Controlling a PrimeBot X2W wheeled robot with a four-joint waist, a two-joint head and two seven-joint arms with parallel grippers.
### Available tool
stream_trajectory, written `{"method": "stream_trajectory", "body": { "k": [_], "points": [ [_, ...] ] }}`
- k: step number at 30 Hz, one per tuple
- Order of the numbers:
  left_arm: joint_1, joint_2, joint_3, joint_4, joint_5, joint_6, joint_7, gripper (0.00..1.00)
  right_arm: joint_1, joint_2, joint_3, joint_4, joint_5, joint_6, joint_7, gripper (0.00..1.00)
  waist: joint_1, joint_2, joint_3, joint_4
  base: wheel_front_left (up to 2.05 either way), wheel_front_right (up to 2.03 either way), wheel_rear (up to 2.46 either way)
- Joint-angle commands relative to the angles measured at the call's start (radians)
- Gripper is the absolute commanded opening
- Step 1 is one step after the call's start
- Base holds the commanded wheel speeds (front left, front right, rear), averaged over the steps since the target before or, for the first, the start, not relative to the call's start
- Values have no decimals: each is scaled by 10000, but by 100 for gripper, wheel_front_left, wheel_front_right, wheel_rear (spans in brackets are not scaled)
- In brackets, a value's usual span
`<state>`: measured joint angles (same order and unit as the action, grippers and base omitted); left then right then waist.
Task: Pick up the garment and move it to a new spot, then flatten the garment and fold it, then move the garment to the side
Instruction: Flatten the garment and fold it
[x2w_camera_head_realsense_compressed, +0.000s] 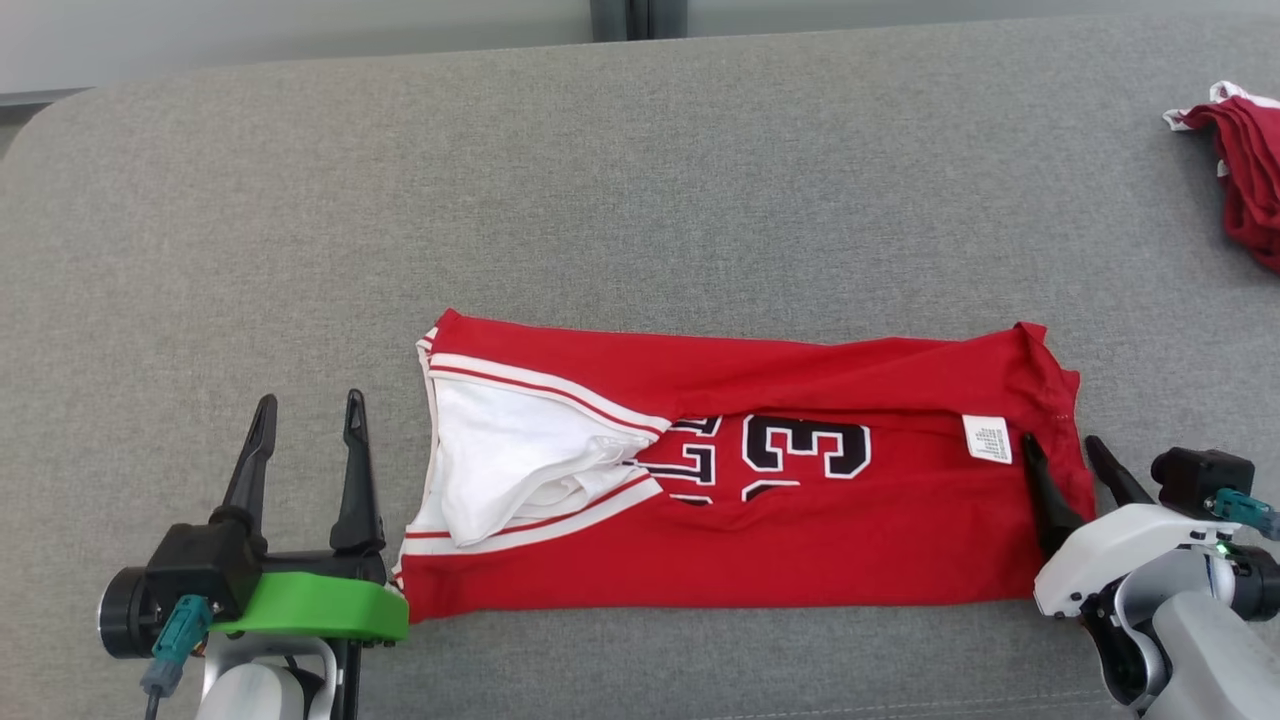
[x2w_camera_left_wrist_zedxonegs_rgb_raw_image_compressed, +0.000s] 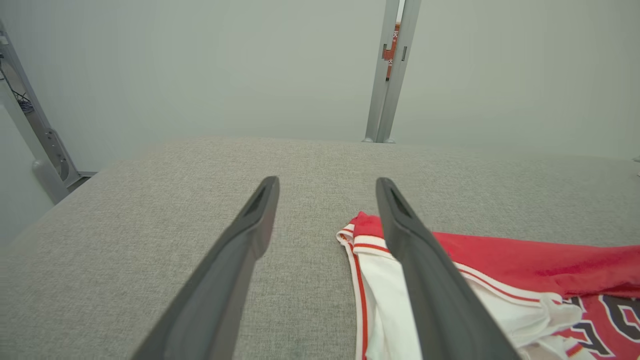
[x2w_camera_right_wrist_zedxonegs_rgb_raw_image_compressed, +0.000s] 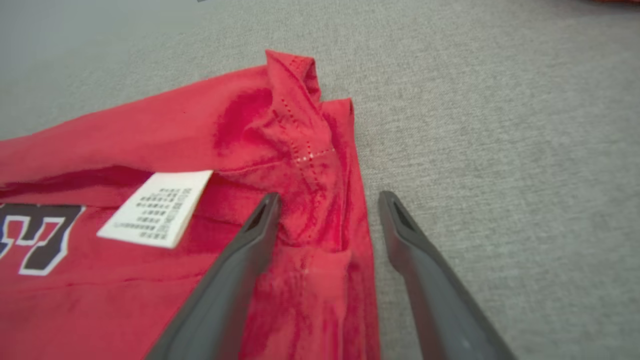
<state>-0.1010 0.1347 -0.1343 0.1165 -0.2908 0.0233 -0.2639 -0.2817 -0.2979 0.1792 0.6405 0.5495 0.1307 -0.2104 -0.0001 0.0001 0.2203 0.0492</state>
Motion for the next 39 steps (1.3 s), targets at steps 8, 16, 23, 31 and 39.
{"method": "stream_trajectory", "body": {
  "k": [8,16,23,31,39],
  "points": [
    [349,-391,738,190,616,-458,2,100,-162,35,944,543,704,1,247,0,1,-1,-105,-72,0,0,0],
    [287,-624,1100,315,972,-711,0,100,-821,-444,915,937,1104,-10,-139,0,1,-1,-168,-105,0,0,0],
    [501,-739,1339,370,1092,-858,0,100,-730,-1374,569,1192,1370,-10,-354,0,1,-1,-419,-144,0,0,0],
    [682,-799,1651,361,1165,-898,0,100,-753,-1819,667,570,1184,-7,-291,0,1,-1,-661,-347,0,0,0],
    [842,-815,1964,250,1348,-949,2,100,-532,-1122,789,-1051,943,-2,175,0,1,-1,-932,-388,0,0,0]
  ]
}}
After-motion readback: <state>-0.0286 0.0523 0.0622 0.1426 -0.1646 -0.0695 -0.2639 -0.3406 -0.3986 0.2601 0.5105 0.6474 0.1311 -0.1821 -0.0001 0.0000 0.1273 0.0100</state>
